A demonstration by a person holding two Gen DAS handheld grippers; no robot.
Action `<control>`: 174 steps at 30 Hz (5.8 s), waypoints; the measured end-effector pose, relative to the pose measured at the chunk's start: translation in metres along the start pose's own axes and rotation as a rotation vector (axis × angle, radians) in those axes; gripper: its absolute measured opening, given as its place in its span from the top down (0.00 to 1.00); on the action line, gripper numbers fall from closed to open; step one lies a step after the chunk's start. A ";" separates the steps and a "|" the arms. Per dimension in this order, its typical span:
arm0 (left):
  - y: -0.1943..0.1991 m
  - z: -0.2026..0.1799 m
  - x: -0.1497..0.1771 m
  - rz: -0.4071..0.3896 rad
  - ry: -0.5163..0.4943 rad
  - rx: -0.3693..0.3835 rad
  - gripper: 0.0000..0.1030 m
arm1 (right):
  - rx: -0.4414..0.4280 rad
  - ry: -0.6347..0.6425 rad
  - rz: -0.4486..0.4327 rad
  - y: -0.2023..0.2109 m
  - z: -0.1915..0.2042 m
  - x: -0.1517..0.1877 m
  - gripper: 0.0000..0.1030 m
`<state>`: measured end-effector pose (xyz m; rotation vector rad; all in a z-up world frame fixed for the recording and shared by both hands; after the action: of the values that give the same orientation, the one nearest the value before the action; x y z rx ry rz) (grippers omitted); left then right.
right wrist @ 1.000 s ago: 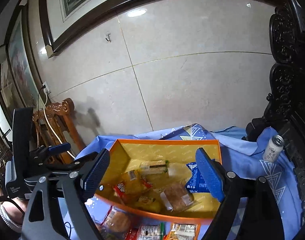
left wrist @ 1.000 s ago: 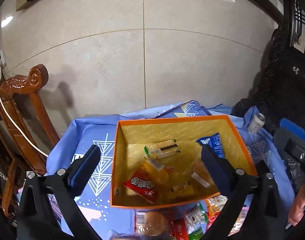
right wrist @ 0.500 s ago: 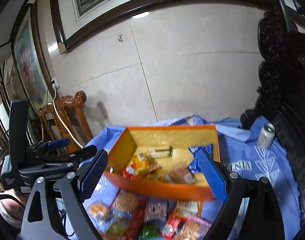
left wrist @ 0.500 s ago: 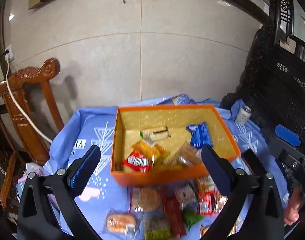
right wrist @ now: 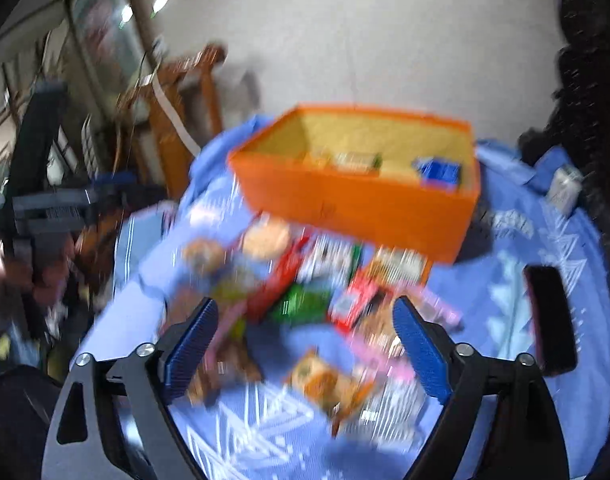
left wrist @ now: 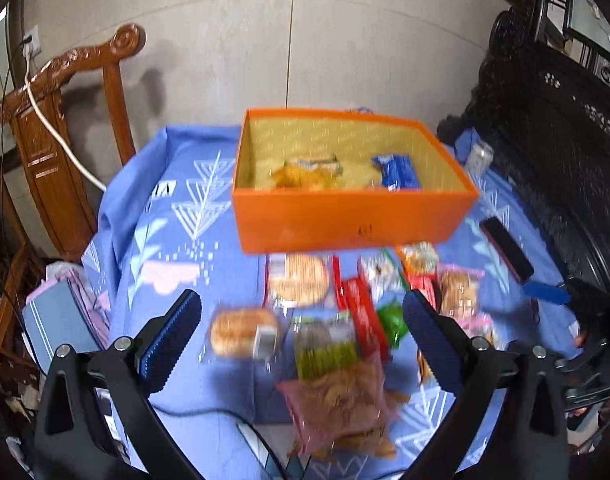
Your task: Organize snacks
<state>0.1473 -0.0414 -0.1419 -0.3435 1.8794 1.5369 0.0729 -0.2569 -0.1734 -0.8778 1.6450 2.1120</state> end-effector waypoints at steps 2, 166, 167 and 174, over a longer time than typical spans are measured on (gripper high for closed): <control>0.000 0.003 0.010 0.018 0.004 -0.003 0.04 | -0.017 0.029 0.049 -0.013 0.001 0.015 0.24; -0.001 0.047 0.034 0.098 0.118 -0.057 0.04 | 0.287 -0.185 0.179 -0.048 -0.058 0.065 0.05; -0.001 0.050 0.036 0.101 0.126 -0.061 0.04 | 0.286 -0.183 0.184 -0.051 -0.057 0.067 0.05; 0.002 0.059 0.044 0.108 0.127 -0.084 0.04 | 0.301 -0.177 0.214 -0.063 -0.059 0.075 0.05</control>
<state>0.1330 0.0237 -0.1730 -0.3907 1.9626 1.7049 0.0694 -0.3044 -0.2773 -0.4264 1.9629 1.9322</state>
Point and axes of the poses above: each gripper's, at about its wrist camera, not at the fingertips, and y roughly against the way its jaws point, z to its left, x to its underside, the point moved 5 cm from there along -y, roughly the way its jaws point, and after that the axes turned 1 degree about x, right-handed, at the moved point
